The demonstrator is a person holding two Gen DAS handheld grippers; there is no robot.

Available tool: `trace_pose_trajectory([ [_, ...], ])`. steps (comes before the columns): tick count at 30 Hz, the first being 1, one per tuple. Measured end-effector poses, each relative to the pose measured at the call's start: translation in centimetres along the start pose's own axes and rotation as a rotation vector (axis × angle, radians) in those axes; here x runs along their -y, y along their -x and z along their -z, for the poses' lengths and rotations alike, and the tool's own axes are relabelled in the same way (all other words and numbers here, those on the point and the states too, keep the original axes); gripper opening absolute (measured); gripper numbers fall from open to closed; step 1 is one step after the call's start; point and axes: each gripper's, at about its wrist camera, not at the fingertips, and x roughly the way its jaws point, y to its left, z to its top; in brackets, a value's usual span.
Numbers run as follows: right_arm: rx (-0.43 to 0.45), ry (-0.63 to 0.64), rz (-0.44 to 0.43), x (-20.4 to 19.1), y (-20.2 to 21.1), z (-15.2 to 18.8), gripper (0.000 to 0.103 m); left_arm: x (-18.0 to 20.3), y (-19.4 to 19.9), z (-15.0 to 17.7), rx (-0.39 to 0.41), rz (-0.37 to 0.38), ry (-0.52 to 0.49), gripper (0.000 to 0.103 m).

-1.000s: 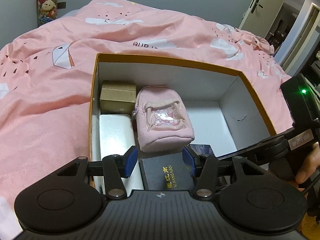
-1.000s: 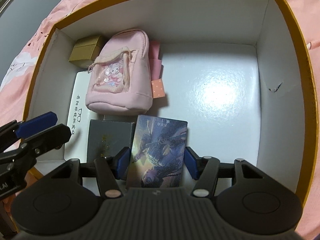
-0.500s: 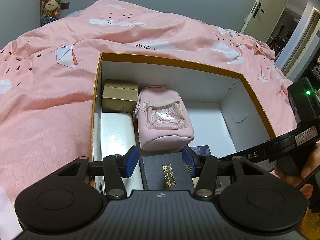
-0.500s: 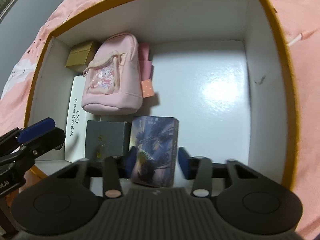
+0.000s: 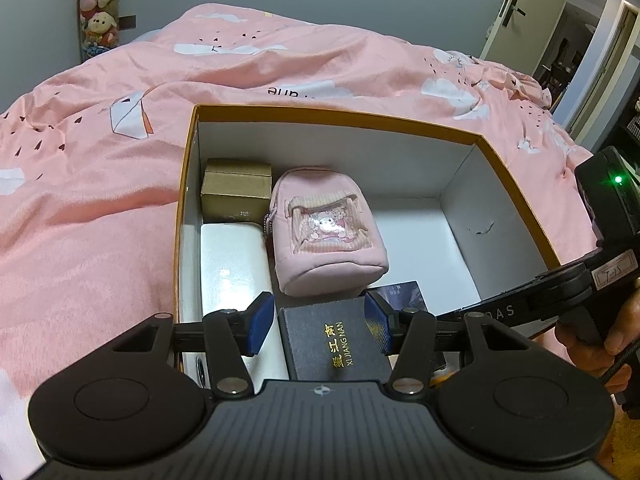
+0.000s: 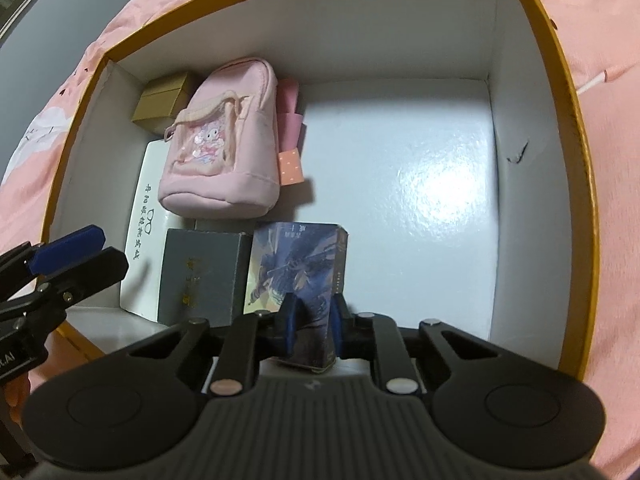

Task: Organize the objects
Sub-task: 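Withdraw both grippers from the box toward the plush toys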

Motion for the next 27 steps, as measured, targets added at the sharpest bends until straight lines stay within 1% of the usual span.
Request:
trace_pose_trajectory([
  [2,0.01,0.0,0.007,0.0,0.3,0.2,0.014,0.2,0.3,-0.1,0.002,0.011,0.004,0.059],
  [4,0.052,0.022,0.013,-0.3,1.4,0.6,0.014,0.8,1.0,0.0,0.019,0.024,-0.002,0.058],
  [7,0.143,0.079,0.027,-1.3,3.8,1.9,0.02,2.0,2.7,0.2,0.058,0.029,-0.028,0.054],
  [9,0.215,0.123,0.048,-2.2,5.9,3.2,0.022,2.7,3.8,0.6,0.076,0.046,-0.034,0.049],
  [11,0.279,0.167,0.071,-2.9,7.9,4.5,0.034,3.4,5.1,1.1,0.093,0.071,-0.032,0.047],
  [14,0.378,0.21,0.109,-3.4,10.7,6.9,0.039,4.3,6.6,2.0,0.105,0.096,-0.033,0.044],
  [18,0.479,0.203,0.123,-3.3,13.2,10.0,0.04,4.9,7.6,3.3,0.073,0.14,-0.03,0.044],
  [21,0.542,0.206,0.165,-3.2,14.1,12.3,0.042,5.0,7.9,4.4,0.036,0.188,-0.006,0.044],
  [22,0.553,0.206,0.183,-3.1,14.3,12.9,0.046,5.1,7.9,4.8,0.027,0.198,-0.002,0.044],
  [23,0.558,0.203,0.198,-3.0,14.4,13.5,0.047,5.1,7.9,5.1,0.019,0.206,0.001,0.044],
  [27,0.544,0.168,0.213,-2.2,14.2,15.4,0.047,5.0,7.3,6.3,-0.029,0.23,0.03,0.043],
])
